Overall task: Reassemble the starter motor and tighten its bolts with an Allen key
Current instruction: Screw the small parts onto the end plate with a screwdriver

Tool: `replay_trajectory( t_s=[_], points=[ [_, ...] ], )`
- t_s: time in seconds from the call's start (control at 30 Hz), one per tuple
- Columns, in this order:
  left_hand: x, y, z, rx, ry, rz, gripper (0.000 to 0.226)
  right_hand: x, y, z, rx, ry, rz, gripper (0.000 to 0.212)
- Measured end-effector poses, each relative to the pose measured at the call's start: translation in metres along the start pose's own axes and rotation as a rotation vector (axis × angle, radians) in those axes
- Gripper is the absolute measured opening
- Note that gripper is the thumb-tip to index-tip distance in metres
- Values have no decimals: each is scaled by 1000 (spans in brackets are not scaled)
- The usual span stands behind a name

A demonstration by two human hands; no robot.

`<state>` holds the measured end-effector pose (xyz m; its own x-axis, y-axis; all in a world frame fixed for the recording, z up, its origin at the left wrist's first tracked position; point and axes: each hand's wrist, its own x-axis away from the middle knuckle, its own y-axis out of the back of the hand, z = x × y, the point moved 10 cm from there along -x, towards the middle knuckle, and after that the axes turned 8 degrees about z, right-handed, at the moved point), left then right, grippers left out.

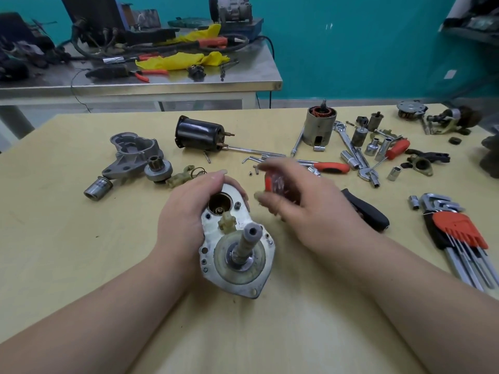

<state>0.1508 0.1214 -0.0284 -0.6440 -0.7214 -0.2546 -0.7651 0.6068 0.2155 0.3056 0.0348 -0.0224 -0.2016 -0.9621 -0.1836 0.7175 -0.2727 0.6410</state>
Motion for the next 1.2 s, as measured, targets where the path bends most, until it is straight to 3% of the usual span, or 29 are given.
replay_trajectory(
  t_s=[0.1,0.17,0.33,0.63,0.77,0.9,1.0,1.2],
  points=[
    [-1,0,8,75,23,-16,43,9,20,22,-456,183,-155,31],
    [-1,1,13,122,48,-25,39,13,27,35,-611,281,-163,37],
    [-3,1,11,106,63,-20,44,16,21,50,-571,333,-63,56],
    [-1,2,21,175,94,-65,34,25,18,55,-524,306,-186,38],
    [2,1,4,22,21,-94,40,23,16,50,-535,308,-195,46],
    [2,3,3,35,50,-136,42,23,18,47,-538,317,-229,65],
    [4,2,-6,-32,36,-148,51,25,18,48,-491,353,-252,62],
    [0,-2,1,15,24,-53,40,25,13,46,-472,372,-245,63]
  ],
)
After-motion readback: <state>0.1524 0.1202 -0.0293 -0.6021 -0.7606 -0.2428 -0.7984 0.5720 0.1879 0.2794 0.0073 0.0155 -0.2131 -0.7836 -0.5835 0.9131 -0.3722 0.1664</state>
